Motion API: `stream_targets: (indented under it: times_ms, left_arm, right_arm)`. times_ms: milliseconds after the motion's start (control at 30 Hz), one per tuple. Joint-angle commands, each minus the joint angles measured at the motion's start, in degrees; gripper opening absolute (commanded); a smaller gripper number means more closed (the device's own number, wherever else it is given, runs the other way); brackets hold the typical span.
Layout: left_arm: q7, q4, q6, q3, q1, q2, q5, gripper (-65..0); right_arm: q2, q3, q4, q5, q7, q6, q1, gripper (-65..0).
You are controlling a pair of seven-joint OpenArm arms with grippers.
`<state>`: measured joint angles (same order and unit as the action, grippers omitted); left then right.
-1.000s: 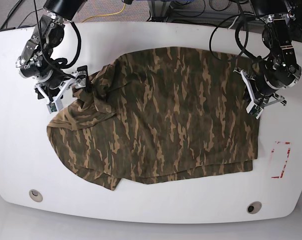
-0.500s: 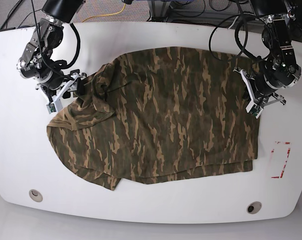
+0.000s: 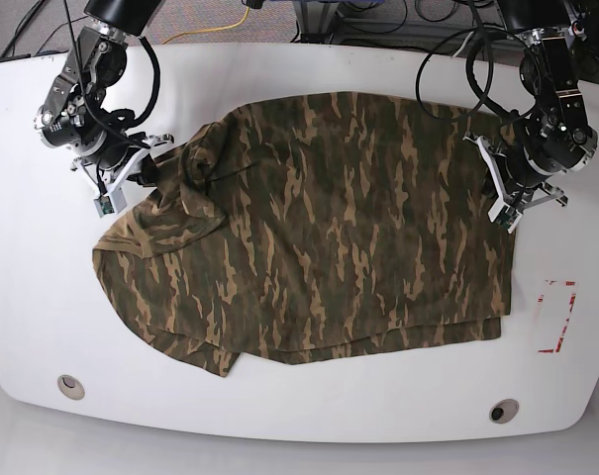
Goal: Layout the t-shirt on the table in an organized manner, then fold the t-shirt properly
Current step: 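Hold the shoulder edges with both grippers, adjusting the right gripper's grasp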
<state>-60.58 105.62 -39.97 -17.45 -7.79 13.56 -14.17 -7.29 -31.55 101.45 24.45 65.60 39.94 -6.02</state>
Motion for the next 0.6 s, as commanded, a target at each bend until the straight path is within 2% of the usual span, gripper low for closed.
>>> stream_targets:
  times_ms: [0, 67, 167, 267, 333, 400, 567]
  left_arm:
    - [0.8, 0.9, 0.0, -0.2, 0.5, 0.6, -0.6, -64.6]
    - [0.8, 0.9, 0.0, -0.2, 0.5, 0.6, -0.6, -64.6]
    - [0.8, 0.9, 0.0, -0.2, 0.5, 0.6, -0.6, -64.6]
    - [0.8, 0.9, 0.0, -0.2, 0.5, 0.6, -0.6, -64.6]
    - [0.8, 0.9, 0.0, -0.2, 0.5, 0.6, -0.6, -64.6]
    - [0.8, 0.9, 0.0, -0.2, 0.5, 0.6, -0.6, -64.6]
    - [0.8, 0.9, 0.0, -0.2, 0.5, 0.6, -0.6, -64.6]
  right_arm:
    - [-0.6, -0.2, 1.5, 0.9, -1.1, 0.1, 0.2, -57.9]
    - [-0.6, -0.2, 1.5, 0.9, -1.1, 0.1, 0.1, -50.9]
    - [-0.6, -0.3, 1.6, 0.9, -1.1, 0.1, -0.1, -35.8]
    - [-0.6, -0.6, 1.8, 0.9, -1.1, 0.1, -0.1, -23.5]
    - [-0.6, -0.6, 1.8, 0.9, -1.1, 0.1, 0.0, -18.1]
    - [-0.6, -0.3, 1.5, 0.9, -1.3, 0.1, 0.2, -16.2]
    - [-0.6, 0.0, 1.5, 1.0, -1.3, 0.1, 1.0, -16.0]
